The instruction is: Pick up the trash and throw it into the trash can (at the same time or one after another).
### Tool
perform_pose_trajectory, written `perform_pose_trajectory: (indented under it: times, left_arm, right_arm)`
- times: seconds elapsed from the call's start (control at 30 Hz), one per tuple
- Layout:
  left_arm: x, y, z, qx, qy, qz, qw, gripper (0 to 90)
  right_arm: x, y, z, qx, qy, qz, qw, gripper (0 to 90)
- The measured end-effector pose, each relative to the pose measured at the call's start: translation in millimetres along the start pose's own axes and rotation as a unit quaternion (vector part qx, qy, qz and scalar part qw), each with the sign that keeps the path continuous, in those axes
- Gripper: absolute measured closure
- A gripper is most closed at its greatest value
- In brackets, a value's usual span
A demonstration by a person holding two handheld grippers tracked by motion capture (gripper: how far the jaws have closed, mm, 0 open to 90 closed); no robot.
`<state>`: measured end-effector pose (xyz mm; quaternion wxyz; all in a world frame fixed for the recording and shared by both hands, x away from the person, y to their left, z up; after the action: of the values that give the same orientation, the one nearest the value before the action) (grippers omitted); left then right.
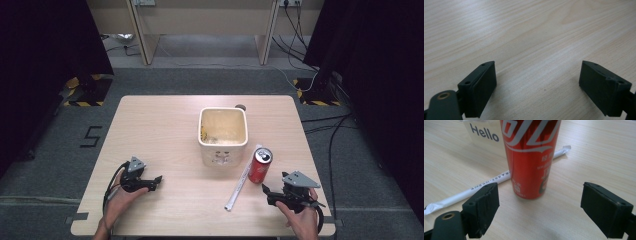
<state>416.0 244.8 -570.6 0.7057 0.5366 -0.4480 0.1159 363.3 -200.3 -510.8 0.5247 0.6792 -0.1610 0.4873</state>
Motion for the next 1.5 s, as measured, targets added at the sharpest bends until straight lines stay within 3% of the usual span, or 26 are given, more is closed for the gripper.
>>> perform_pose_trajectory:
  times: [0.5,0.93,1.23,1.5]
  left_arm:
    - [0.0,0.0,0.0,0.0,0.0,0.0,1.0,13.4]
    - [0.0,0.0,0.0,0.0,0.0,-0.001,1.0,13.4]
    - [0.0,0.1,0.0,0.0,0.0,-0.001,1.0,13.4]
    - [0.0,0.1,0.0,0.0,0.0,-0.001,1.0,13.4]
  right_arm:
    - [19.8,-21.3,-8.3,0.011,0.02,0.005,0.9997,15.5]
    - [27.7,-38.0,-10.2,0.027,0.011,0.006,0.9996,21.1]
    - [28.5,-48.6,-6.2,0.033,0.003,0.011,0.9994,32.7]
    - [33.2,-43.9,-7.4,0.048,-0.012,0.026,0.9985,33.8]
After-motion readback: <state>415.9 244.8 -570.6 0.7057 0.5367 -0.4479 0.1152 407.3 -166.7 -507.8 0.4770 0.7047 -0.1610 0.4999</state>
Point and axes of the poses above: each handheld gripper's, and its own axes: y roughly backward along the jaws, x roughly out of its top, z roughly to its right, the point moved 7 cm from there along -y, roughly forward along the jaws, and after that the axes turned 1 degree about z, right-handed, at the moved point
